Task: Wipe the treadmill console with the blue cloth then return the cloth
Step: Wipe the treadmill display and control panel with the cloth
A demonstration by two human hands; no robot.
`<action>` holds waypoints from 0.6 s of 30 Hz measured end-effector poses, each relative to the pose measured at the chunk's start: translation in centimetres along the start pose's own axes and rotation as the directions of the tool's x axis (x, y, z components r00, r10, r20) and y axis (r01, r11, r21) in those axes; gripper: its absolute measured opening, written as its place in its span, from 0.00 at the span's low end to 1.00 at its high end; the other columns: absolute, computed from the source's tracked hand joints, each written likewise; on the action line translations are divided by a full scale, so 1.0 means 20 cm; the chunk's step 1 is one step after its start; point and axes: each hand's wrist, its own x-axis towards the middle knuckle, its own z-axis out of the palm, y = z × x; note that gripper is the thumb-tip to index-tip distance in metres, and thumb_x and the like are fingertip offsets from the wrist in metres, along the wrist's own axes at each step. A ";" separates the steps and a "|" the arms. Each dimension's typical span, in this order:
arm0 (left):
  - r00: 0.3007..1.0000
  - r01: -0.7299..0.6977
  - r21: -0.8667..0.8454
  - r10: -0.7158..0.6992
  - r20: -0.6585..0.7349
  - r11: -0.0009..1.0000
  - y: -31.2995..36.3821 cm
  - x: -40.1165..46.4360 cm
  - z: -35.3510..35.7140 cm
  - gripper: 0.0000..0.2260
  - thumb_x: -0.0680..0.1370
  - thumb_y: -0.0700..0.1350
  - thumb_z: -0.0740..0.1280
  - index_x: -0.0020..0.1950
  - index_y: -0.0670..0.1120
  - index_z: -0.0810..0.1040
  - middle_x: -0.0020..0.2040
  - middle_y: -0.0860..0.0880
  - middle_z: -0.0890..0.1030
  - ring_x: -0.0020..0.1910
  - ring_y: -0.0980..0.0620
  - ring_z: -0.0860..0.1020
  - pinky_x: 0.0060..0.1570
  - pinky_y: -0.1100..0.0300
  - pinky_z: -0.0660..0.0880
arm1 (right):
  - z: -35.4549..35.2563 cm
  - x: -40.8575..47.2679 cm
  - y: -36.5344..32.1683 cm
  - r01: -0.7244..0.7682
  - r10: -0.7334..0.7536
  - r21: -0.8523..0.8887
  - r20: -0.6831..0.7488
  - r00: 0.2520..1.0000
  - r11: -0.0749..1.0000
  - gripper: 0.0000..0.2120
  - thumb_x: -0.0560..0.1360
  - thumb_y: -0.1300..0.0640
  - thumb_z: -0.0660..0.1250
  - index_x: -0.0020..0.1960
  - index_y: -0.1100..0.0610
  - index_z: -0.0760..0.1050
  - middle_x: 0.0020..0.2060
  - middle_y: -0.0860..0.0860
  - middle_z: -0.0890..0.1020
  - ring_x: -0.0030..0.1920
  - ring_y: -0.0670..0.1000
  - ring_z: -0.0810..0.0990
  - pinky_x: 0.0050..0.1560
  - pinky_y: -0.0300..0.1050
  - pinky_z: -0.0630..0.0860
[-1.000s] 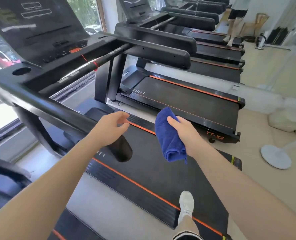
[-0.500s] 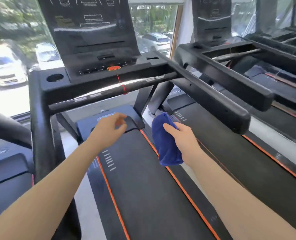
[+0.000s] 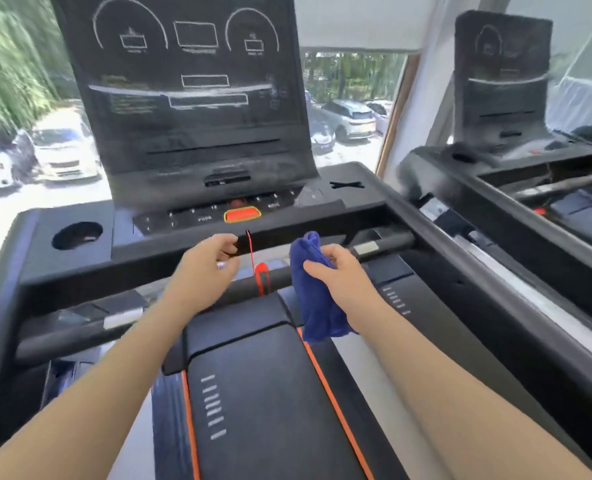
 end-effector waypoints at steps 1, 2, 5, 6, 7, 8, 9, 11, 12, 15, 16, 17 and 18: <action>1.000 0.013 -0.012 -0.014 -0.019 1.000 -0.02 0.10 -0.01 0.14 0.75 0.37 0.63 0.61 0.43 0.74 0.51 0.48 0.78 0.48 0.52 0.75 0.55 0.62 0.69 | 0.01 0.11 -0.03 0.014 -0.014 -0.001 0.027 1.000 1.000 0.03 0.75 0.59 0.65 0.48 0.55 0.71 0.42 0.50 0.78 0.42 0.48 0.77 0.42 0.39 0.72; 0.999 0.033 -0.016 -0.034 -0.036 0.999 -0.05 0.19 -0.03 0.14 0.75 0.37 0.63 0.61 0.43 0.74 0.50 0.49 0.78 0.47 0.52 0.75 0.54 0.61 0.69 | 0.03 0.22 -0.06 0.027 -0.027 0.001 0.058 0.998 1.000 0.03 0.75 0.60 0.65 0.47 0.56 0.71 0.41 0.50 0.77 0.41 0.47 0.76 0.41 0.38 0.72; 0.994 0.084 0.012 -0.083 -0.077 0.996 -0.13 0.41 -0.05 0.16 0.75 0.37 0.63 0.63 0.43 0.72 0.53 0.50 0.77 0.47 0.53 0.74 0.51 0.64 0.66 | 0.10 0.51 -0.13 0.083 -0.084 0.013 0.124 0.989 0.996 0.04 0.75 0.63 0.64 0.46 0.55 0.72 0.39 0.49 0.77 0.38 0.45 0.75 0.38 0.32 0.71; 0.991 0.095 0.021 -0.093 -0.098 0.995 -0.17 0.48 -0.05 0.16 0.75 0.37 0.64 0.63 0.42 0.72 0.54 0.48 0.77 0.48 0.52 0.74 0.52 0.64 0.66 | 0.12 0.61 -0.15 0.118 -0.117 0.007 0.139 0.983 0.993 0.05 0.74 0.63 0.64 0.46 0.54 0.72 0.39 0.49 0.77 0.37 0.44 0.75 0.38 0.31 0.71; 0.987 0.110 0.026 -0.106 -0.120 0.994 -0.21 0.56 -0.06 0.17 0.75 0.37 0.64 0.64 0.42 0.71 0.56 0.47 0.77 0.49 0.52 0.74 0.53 0.63 0.66 | 0.15 0.71 -0.18 0.154 -0.151 -0.005 0.164 0.975 0.988 0.06 0.74 0.64 0.64 0.45 0.53 0.73 0.38 0.50 0.77 0.37 0.45 0.75 0.37 0.31 0.70; 0.983 0.125 0.032 -0.119 -0.142 0.992 -0.24 0.63 -0.07 0.17 0.75 0.38 0.64 0.64 0.42 0.71 0.58 0.46 0.76 0.50 0.52 0.74 0.54 0.61 0.68 | 0.18 0.83 -0.20 0.192 -0.185 -0.016 0.201 0.962 0.981 0.08 0.73 0.64 0.65 0.44 0.51 0.74 0.38 0.51 0.78 0.37 0.46 0.74 0.38 0.32 0.70; 0.978 0.139 0.038 -0.131 -0.163 0.990 -0.28 0.69 -0.07 0.18 0.75 0.38 0.64 0.65 0.42 0.70 0.60 0.45 0.75 0.53 0.51 0.74 0.56 0.59 0.69 | 0.22 0.94 -0.23 0.230 -0.217 -0.023 0.243 0.945 0.973 0.09 0.72 0.65 0.65 0.44 0.51 0.76 0.39 0.51 0.78 0.37 0.46 0.74 0.38 0.34 0.71; 0.964 0.171 0.080 -0.150 -0.220 0.982 -0.36 0.81 -0.09 0.19 0.76 0.38 0.64 0.67 0.42 0.69 0.62 0.46 0.73 0.58 0.50 0.73 0.59 0.59 0.67 | 0.32 1.14 -0.28 0.315 -0.283 -0.053 0.316 0.905 0.948 0.11 0.72 0.65 0.65 0.47 0.51 0.78 0.40 0.50 0.81 0.38 0.45 0.76 0.40 0.34 0.72; 0.954 0.190 0.116 -0.155 -0.257 0.975 -0.41 0.87 -0.10 0.19 0.76 0.38 0.64 0.67 0.42 0.69 0.64 0.45 0.72 0.61 0.49 0.71 0.60 0.59 0.65 | 0.36 1.23 -0.30 0.374 -0.327 -0.079 0.340 0.882 0.924 0.11 0.72 0.65 0.65 0.49 0.51 0.79 0.42 0.48 0.81 0.41 0.44 0.77 0.42 0.34 0.72; 0.902 0.292 0.189 -0.204 -0.380 0.937 -0.52 1.03 -0.16 0.18 0.75 0.38 0.65 0.65 0.43 0.72 0.70 0.43 0.66 0.68 0.45 0.64 0.67 0.55 0.59 | 0.50 1.49 -0.37 0.639 -0.561 -0.233 0.324 0.762 0.733 0.12 0.71 0.62 0.66 0.53 0.54 0.80 0.42 0.50 0.78 0.43 0.49 0.76 0.44 0.42 0.72; 0.878 0.327 0.202 -0.218 -0.426 0.923 -0.55 1.07 -0.17 0.19 0.74 0.38 0.66 0.65 0.43 0.72 0.72 0.42 0.63 0.70 0.43 0.61 0.68 0.53 0.58 | 0.54 1.57 -0.40 0.728 -0.659 -0.289 0.310 0.686 0.622 0.12 0.70 0.61 0.65 0.53 0.55 0.80 0.41 0.51 0.77 0.40 0.51 0.76 0.40 0.44 0.73; 0.853 0.349 0.214 -0.215 -0.475 0.912 -0.59 1.10 -0.18 0.20 0.74 0.37 0.67 0.66 0.43 0.72 0.73 0.40 0.59 0.71 0.41 0.59 0.68 0.52 0.57 | 0.58 1.65 -0.43 0.797 -0.741 -0.337 0.307 0.597 0.502 0.13 0.69 0.60 0.64 0.51 0.56 0.80 0.40 0.52 0.76 0.37 0.53 0.76 0.35 0.44 0.73; 0.829 0.361 0.228 -0.199 -0.523 0.904 -0.62 1.12 -0.19 0.22 0.73 0.37 0.67 0.67 0.42 0.71 0.74 0.39 0.56 0.72 0.40 0.57 0.69 0.51 0.56 | 0.62 1.71 -0.45 0.836 -0.794 -0.387 0.321 0.517 0.388 0.12 0.68 0.60 0.63 0.49 0.57 0.80 0.39 0.53 0.75 0.34 0.54 0.76 0.30 0.43 0.72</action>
